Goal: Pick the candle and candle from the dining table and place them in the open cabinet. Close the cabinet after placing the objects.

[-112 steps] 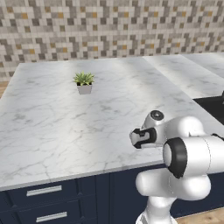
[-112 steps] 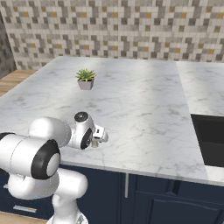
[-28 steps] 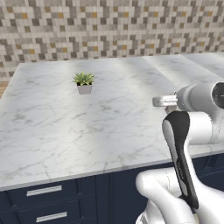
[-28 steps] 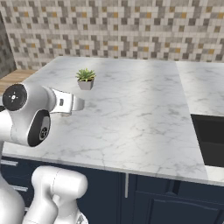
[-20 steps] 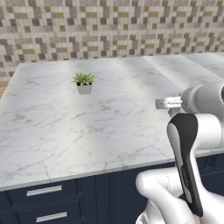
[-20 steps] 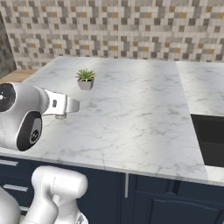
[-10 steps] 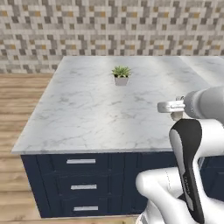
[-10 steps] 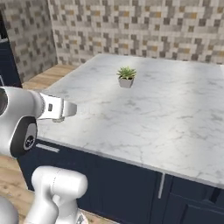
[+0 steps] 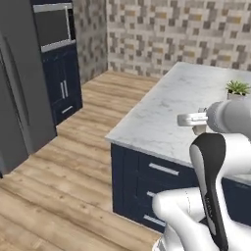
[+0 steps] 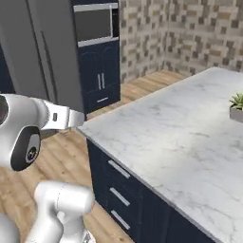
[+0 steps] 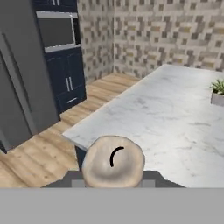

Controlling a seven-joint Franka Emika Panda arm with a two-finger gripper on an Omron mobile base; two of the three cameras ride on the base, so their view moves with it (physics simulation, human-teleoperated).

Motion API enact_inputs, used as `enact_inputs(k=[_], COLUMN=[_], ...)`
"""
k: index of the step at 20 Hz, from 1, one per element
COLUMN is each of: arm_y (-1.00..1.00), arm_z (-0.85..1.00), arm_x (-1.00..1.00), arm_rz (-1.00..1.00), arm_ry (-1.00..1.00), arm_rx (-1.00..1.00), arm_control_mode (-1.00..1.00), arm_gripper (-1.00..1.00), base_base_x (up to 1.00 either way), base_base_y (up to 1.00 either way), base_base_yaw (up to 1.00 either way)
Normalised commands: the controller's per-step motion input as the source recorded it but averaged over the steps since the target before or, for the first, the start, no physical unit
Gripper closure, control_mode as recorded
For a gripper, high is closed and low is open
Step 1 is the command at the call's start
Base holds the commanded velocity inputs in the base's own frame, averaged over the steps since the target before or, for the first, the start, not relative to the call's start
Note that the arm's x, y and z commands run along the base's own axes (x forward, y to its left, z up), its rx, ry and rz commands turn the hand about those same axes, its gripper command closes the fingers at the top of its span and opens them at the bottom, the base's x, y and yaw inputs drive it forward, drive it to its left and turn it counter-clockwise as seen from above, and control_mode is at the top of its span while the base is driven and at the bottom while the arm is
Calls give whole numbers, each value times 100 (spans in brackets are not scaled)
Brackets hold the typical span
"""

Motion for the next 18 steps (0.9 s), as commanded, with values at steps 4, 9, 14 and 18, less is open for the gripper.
enact_inputs(k=[4, 9, 14, 18], arm_y=[0, 0, 0, 0], arm_z=[0, 0, 0, 0], arm_x=[0, 0, 0, 0], arm_rz=[0, 0, 0, 0], arm_ry=[0, 0, 0, 0], arm_rx=[0, 0, 0, 0], arm_control_mode=[100, 100, 100, 100], arm_gripper=[100, 100, 100, 100], base_base_x=[0, 0, 22, 72], base_base_y=[68, 69, 47, 1], base_base_yaw=[79, 79, 73, 57])
